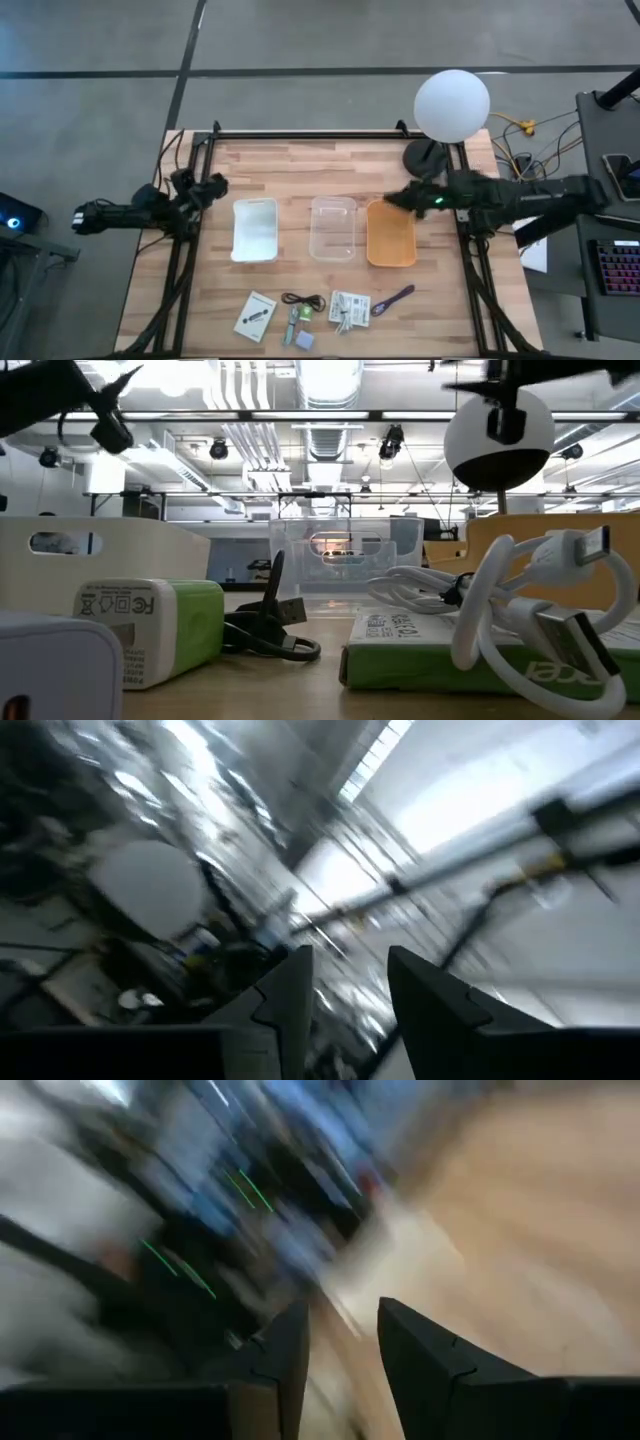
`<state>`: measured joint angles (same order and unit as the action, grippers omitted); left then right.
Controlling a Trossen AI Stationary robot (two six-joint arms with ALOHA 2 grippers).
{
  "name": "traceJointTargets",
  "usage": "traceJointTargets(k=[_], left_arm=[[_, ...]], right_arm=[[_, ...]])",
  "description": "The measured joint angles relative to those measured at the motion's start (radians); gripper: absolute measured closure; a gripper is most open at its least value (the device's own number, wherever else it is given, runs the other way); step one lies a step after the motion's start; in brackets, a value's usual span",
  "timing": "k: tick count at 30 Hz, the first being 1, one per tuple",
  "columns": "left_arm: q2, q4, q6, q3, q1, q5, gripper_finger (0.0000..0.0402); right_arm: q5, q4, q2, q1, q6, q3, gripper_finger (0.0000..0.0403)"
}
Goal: Pick and place items into bin
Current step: Put the violet charger cable into the white bin
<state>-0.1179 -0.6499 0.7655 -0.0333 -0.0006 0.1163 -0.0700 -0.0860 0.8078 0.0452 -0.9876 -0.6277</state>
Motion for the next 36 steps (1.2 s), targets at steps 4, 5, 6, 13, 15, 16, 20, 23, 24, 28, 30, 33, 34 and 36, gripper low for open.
traceJointTargets(k=[4, 5, 6, 13, 15, 16, 20, 23, 24, 28, 30, 33, 34, 36], left_arm=[[-0.036, 0.023, -0.041, -0.002, 0.0, -0.127, 0.0286], [-0.048, 0.034, -0.052, -0.002, 0.0, -0.164, 0.0286], [-0.059, 0.055, -0.065, -0.002, -0.001, -0.198, 0.0286], [-0.13, 0.164, -0.083, -0.001, 0.0, -0.305, 0.0286], [-0.149, 0.173, -0.113, -0.001, 0.0, -0.327, 0.0286], [-0.157, 0.174, -0.12, -0.001, 0.0, -0.341, 0.0286], [-0.182, 0.173, -0.119, -0.001, 0.0, -0.357, 0.0286], [-0.194, 0.172, -0.118, -0.001, 0.0, -0.364, 0.0286], [-0.198, 0.172, -0.118, -0.001, 0.0, -0.364, 0.0286], [-0.207, 0.171, -0.117, -0.001, 0.0, -0.363, 0.0286], [-0.211, 0.171, -0.116, -0.001, 0.0, -0.357, 0.0286], [-0.211, 0.166, -0.117, -0.001, 0.0, -0.337, 0.0286], [-0.212, 0.166, -0.118, -0.001, 0.0, -0.325, 0.0286], [-0.212, 0.165, -0.118, -0.001, 0.0, -0.294, 0.0286]], right_arm=[[0.01, -0.562, 0.251, 0.149, 0.0, -0.314, 0.0293], [-0.001, -0.665, 0.307, 0.195, -0.003, -0.385, 0.0293], [-0.012, -0.771, 0.361, 0.238, -0.013, -0.452, 0.0293], [0.009, -1.243, 0.73, 0.533, -0.004, -0.822, 0.0292], [0.073, -1.284, 0.836, 0.589, 0.074, -0.891, 0.0286], [0.1, -1.299, 0.884, 0.613, 0.103, -0.92, 0.0282], [0.128, -1.32, 1.049, 0.684, 0.143, -1.011, 0.0255], [0.131, -1.32, 1.142, 0.707, 0.189, -1.063, 0.0223], [0.131, -1.32, 1.163, 0.707, 0.21, -1.075, 0.0212], [0.116, -1.315, 1.213, 0.702, 0.301, -1.078, 0.0172], [0.116, -1.294, 1.218, 0.696, 0.333, -1.048, 0.016], [0.135, -1.22, 1.204, 0.684, 0.378, -0.981, 0.0155], [0.142, -1.188, 1.194, 0.68, 0.394, -0.953, 0.0156], [0.141, -1.129, 1.168, 0.67, 0.429, -0.892, 0.0162]])
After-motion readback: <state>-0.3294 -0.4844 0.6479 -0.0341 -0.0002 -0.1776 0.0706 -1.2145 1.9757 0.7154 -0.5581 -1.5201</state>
